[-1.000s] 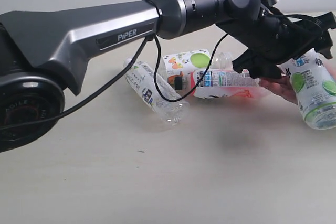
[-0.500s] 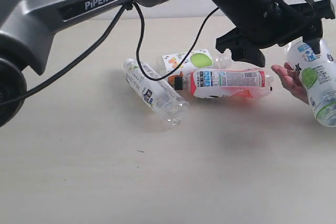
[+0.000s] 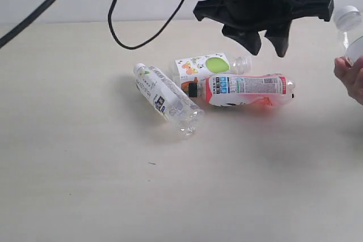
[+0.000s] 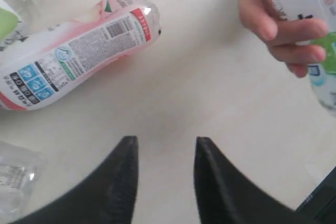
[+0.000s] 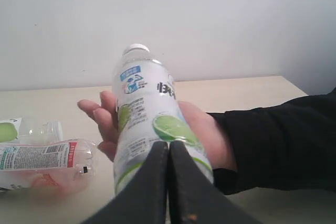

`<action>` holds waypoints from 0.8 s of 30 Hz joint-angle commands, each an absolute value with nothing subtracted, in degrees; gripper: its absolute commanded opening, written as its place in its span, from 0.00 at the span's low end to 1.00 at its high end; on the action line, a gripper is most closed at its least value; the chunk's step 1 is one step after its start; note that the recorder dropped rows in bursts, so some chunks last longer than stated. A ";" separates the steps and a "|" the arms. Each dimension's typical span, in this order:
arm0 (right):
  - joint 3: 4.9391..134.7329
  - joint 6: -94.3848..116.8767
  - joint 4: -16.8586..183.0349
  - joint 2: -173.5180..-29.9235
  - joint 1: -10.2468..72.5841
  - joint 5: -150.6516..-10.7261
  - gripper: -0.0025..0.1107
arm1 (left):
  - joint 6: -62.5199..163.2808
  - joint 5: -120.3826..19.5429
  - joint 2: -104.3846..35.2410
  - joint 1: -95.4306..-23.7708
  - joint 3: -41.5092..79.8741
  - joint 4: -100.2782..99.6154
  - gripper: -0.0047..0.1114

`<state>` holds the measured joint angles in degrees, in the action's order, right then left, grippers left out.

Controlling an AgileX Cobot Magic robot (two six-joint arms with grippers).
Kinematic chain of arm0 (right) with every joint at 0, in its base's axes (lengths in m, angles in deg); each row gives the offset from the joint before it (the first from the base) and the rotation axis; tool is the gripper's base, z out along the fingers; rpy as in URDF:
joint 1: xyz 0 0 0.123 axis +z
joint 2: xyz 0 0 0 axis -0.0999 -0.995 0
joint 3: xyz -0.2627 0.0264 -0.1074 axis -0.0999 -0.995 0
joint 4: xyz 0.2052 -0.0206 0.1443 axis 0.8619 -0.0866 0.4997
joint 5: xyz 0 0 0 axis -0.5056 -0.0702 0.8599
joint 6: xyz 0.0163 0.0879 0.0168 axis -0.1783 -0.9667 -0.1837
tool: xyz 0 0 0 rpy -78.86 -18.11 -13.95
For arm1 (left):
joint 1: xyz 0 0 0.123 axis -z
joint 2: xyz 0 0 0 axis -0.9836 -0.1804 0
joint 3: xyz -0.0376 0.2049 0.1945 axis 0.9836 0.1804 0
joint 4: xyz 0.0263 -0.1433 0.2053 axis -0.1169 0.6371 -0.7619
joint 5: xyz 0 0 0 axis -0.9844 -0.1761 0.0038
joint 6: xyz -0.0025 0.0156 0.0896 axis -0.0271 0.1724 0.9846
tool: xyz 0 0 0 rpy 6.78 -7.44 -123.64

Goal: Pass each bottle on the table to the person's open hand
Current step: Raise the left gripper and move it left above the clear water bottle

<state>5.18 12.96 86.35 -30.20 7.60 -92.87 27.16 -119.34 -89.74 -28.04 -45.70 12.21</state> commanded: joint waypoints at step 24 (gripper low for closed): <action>4.94 13.45 86.06 -29.92 7.15 -92.22 0.02 | 30.33 -120.00 -65.92 -28.19 -18.89 -4.87 0.04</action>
